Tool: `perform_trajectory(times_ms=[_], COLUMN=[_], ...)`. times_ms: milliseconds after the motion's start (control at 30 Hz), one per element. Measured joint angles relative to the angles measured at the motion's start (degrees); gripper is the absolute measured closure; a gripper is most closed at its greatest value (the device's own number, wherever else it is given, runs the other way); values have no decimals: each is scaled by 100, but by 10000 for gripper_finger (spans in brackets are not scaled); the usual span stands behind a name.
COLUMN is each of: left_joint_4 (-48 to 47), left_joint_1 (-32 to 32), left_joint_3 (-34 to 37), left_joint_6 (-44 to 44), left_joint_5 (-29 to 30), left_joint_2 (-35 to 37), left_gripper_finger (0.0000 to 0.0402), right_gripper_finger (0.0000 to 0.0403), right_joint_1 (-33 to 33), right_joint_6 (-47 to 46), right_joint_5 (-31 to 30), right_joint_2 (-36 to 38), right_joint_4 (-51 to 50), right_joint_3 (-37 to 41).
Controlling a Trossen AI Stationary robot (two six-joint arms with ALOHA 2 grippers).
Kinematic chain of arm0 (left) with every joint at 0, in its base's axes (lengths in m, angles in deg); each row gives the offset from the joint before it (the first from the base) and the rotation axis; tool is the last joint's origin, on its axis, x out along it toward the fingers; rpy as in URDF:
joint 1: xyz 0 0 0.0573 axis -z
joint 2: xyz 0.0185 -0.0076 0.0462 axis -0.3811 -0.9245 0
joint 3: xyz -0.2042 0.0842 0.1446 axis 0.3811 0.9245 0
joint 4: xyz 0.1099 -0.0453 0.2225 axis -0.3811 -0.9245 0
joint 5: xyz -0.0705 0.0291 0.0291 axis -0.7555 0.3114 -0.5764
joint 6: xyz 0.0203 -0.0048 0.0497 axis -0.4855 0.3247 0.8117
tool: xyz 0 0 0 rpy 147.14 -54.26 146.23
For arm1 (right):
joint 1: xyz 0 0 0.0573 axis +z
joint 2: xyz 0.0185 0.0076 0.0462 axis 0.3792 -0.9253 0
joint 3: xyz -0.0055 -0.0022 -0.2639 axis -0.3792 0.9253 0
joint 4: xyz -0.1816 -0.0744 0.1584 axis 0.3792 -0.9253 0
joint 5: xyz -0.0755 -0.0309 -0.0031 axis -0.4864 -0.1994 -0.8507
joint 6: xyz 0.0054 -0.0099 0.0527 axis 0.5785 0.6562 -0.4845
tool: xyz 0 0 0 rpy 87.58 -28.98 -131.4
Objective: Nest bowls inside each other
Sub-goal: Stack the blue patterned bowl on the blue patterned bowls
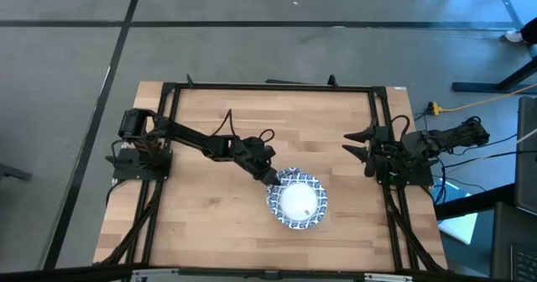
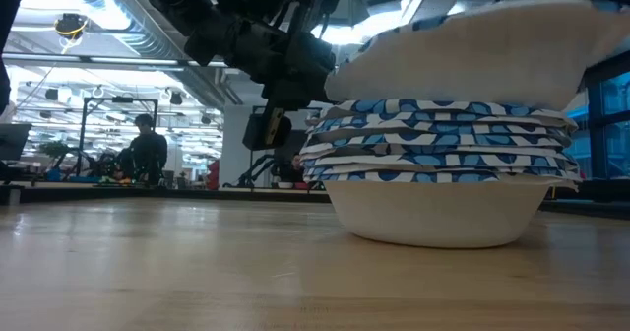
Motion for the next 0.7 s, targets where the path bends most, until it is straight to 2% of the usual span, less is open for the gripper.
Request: perform_trajectory(times_ms=[467, 700], left_joint_4=[-685, -499], left_joint_1=[-77, -78], left_joint_3=[4, 4], left_joint_6=[36, 46], left_joint_5=[-122, -245], left_joint_2=[0, 0], left_gripper_finger=[401, 399], right_gripper_finger=[221, 221], right_joint_1=[2, 1], right_joint_6=[-14, -17], right_joint_5=[-4, -9], right_joint_2=[0, 0], right_joint_4=[-179, -240], right_joint_3=[0, 0])
